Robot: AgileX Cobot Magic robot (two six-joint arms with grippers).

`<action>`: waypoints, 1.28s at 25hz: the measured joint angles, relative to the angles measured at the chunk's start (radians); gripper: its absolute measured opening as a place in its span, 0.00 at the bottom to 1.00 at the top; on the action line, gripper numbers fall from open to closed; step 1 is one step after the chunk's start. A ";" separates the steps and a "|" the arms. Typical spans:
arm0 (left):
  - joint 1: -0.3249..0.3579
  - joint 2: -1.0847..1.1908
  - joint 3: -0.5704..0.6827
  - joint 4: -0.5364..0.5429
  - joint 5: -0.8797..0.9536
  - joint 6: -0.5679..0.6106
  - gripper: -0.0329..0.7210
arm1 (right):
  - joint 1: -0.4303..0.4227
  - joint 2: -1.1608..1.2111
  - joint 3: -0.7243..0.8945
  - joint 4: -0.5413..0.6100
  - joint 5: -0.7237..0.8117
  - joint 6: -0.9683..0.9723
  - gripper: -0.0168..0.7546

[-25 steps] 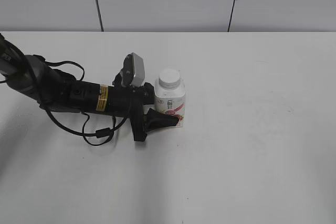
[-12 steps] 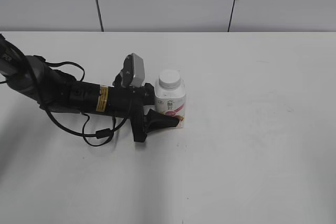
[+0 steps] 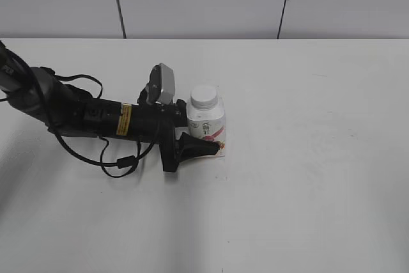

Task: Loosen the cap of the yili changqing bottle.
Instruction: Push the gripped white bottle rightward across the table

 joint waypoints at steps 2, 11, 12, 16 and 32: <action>0.001 0.000 0.000 0.001 -0.005 0.000 0.63 | 0.000 0.000 0.000 0.000 0.000 0.000 0.75; 0.001 0.000 0.002 0.004 -0.026 -0.002 0.63 | 0.000 0.000 0.000 0.000 0.000 0.000 0.75; 0.001 0.000 0.002 0.006 -0.026 -0.002 0.64 | 0.000 0.000 0.000 0.000 0.000 0.000 0.75; 0.001 -0.001 0.002 0.012 -0.025 -0.019 0.74 | 0.000 0.000 0.000 0.000 0.000 0.000 0.75; 0.017 -0.003 0.023 -0.020 -0.133 -0.070 0.82 | 0.000 0.000 0.000 0.000 0.000 0.000 0.75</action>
